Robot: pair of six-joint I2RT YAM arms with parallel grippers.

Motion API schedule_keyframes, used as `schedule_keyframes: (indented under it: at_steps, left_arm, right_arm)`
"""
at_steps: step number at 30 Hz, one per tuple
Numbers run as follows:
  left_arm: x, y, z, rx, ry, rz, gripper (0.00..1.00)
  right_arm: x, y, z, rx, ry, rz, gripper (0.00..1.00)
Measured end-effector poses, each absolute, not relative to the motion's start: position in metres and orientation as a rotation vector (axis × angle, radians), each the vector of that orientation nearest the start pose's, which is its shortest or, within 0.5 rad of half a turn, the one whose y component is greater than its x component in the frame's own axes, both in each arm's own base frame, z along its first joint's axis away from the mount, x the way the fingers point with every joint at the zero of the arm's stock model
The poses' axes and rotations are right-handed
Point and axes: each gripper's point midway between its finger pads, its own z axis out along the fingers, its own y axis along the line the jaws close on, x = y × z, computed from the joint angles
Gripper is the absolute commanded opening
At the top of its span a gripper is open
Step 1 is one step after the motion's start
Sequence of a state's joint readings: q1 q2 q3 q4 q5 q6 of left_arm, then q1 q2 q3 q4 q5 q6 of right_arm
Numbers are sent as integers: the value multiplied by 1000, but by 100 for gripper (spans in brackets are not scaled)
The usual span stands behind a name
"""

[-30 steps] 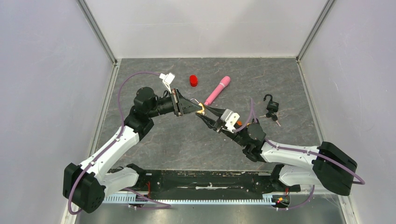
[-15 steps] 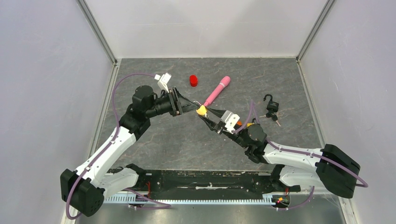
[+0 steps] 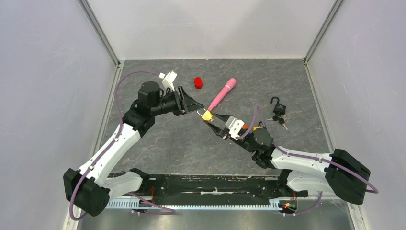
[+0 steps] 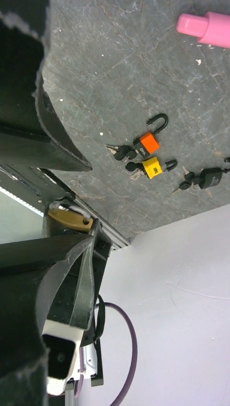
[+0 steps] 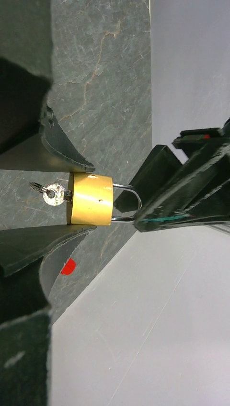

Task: Unlock with the key

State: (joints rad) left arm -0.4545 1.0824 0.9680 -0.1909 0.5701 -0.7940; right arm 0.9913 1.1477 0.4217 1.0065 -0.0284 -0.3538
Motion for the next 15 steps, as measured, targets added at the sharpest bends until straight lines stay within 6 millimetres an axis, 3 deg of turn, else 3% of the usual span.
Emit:
schedule_keyframes:
  at_steps: [6,9,15]
  left_arm:
    - [250,-258,272,77,2130,-1361,16]
    - [250,-260,271,82,2136,-1369,11]
    - [253,-248,245,-3,2252,-1245,50]
  right_arm:
    - [217,319,268,-853,997,557,0]
    - [215,321,264,-875,998,546,0]
    - [215,323,253,-920,1011,489,0]
